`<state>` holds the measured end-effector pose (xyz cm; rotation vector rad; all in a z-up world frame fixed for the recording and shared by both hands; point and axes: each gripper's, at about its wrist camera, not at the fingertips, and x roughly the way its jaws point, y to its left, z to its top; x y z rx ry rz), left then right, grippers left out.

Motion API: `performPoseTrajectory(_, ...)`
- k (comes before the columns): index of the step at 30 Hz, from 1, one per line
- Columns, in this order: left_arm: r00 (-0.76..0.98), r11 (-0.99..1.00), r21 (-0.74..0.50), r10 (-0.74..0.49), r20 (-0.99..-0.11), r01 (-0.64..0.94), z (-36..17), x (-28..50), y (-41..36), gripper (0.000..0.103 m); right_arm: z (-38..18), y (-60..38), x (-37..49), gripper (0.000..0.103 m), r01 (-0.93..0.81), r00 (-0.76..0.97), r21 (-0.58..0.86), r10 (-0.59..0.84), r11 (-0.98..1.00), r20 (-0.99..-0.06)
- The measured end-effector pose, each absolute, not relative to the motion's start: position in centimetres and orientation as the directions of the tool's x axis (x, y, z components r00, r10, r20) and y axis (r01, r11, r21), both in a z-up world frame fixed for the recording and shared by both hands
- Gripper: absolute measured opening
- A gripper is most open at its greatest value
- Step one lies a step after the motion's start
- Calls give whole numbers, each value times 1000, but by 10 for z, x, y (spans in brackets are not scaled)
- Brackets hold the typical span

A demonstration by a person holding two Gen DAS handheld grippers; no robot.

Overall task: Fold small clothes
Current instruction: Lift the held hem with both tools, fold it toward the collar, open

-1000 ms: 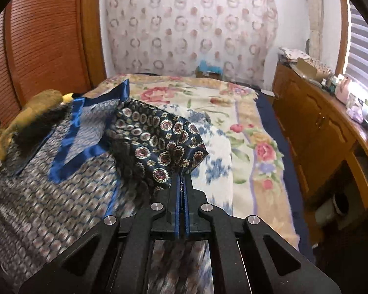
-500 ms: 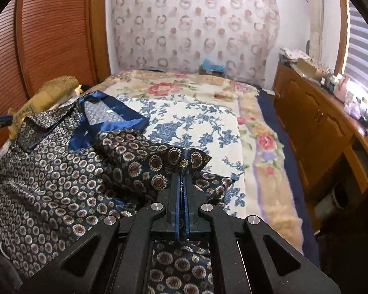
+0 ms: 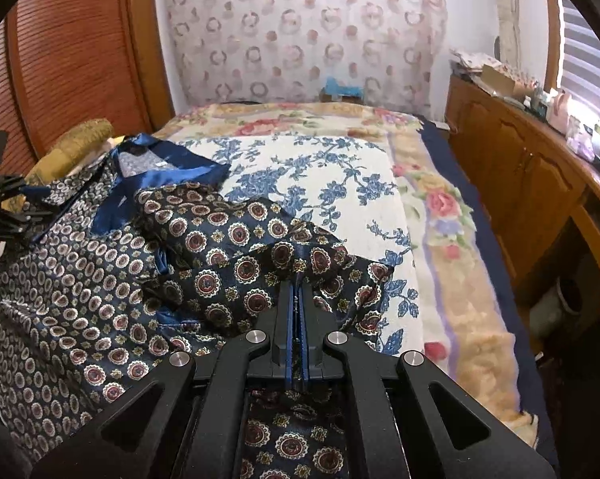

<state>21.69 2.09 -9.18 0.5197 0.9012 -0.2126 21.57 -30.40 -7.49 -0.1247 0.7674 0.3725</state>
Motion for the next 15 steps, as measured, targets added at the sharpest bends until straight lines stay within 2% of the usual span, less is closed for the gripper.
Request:
performPoseTrajectory(7, 576, 893, 267, 10, -817, 363, -91, 243, 23, 58, -77, -295, 215, 0, -385, 659, -27, 254, 923, -708)
performPoseTrajectory(10, 566, 909, 196, -52, -823, 369, -91, 247, 25, 27, -78, -295, 215, 0, -385, 656, -27, 253, 923, -711)
performPoseTrajectory(11, 564, 918, 175, -62, -823, 356, -90, 248, 27, 10, -79, -295, 215, 0, -384, 655, -27, 252, 923, -712)
performPoseTrajectory(12, 573, 927, 159, -69, -817, 339, -89, 246, 29, 1, -79, -295, 215, 0, -384, 655, -27, 252, 923, -712)
performPoseTrajectory(15, 611, 939, 131, -98, -785, 319, -76, 235, 34, 0, -78, -295, 216, 0, -386, 657, -27, 254, 922, -710)
